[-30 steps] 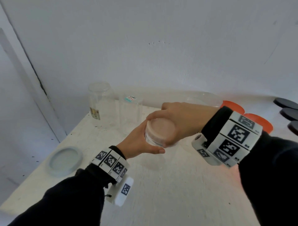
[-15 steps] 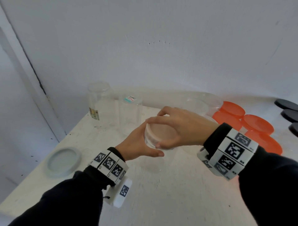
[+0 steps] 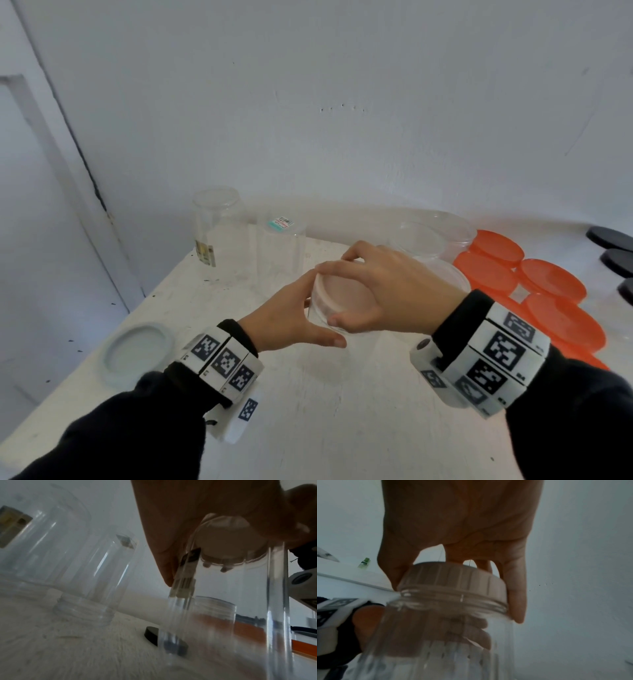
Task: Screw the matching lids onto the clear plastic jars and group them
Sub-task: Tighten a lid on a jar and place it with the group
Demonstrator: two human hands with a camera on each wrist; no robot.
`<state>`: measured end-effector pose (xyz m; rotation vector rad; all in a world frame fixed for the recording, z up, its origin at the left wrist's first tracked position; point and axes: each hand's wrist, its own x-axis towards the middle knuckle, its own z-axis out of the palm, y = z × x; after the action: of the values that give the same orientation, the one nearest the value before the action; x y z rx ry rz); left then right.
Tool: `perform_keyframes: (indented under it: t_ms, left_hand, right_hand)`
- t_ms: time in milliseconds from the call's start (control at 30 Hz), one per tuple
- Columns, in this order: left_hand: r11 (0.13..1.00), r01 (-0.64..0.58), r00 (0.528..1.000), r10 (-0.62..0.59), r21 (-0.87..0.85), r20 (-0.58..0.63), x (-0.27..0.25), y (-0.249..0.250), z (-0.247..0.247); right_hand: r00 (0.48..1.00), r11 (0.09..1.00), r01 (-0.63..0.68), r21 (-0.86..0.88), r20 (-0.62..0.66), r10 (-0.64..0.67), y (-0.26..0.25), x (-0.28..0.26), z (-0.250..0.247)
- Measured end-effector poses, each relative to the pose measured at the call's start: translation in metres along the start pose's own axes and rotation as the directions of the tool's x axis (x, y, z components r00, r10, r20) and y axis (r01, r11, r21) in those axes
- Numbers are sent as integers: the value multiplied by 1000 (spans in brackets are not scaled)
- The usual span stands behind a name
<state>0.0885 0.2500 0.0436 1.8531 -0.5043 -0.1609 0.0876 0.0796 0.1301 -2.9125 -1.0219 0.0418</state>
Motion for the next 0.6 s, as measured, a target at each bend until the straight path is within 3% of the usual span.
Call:
perform_keyframes:
  t_ms: [133, 233, 267, 333, 433, 500, 600]
  left_hand:
    - [988, -17, 997, 5, 156, 79, -3, 5, -22]
    - [975, -68, 993, 88, 213, -85, -4, 14, -52]
    - [968, -104, 972, 148, 228, -183, -4, 16, -63]
    - [933, -155, 887, 277, 326, -368, 0, 19, -83]
    - [850, -103, 758, 404, 517, -512, 18, 15, -112]
    - [787, 9, 724, 420, 616, -547, 34, 7, -129]
    - [715, 156, 723, 388, 682, -572, 56, -6, -148]
  right_hand:
    - [999, 999, -35, 3, -30, 35, 2, 2, 0]
    - [994, 997, -78, 7, -78, 78, 11, 1, -12]
    - [990, 995, -94, 24, -106, 96, 15, 2, -18]
    - [976, 991, -125, 52, -173, 133, 24, 4, -31]
    - [951, 980, -184, 77, -237, 197, 38, 16, -48]
    - [936, 975, -206, 87, -274, 223, 47, 27, -54]
    - [923, 970, -224, 98, -299, 244, 60, 48, -58]
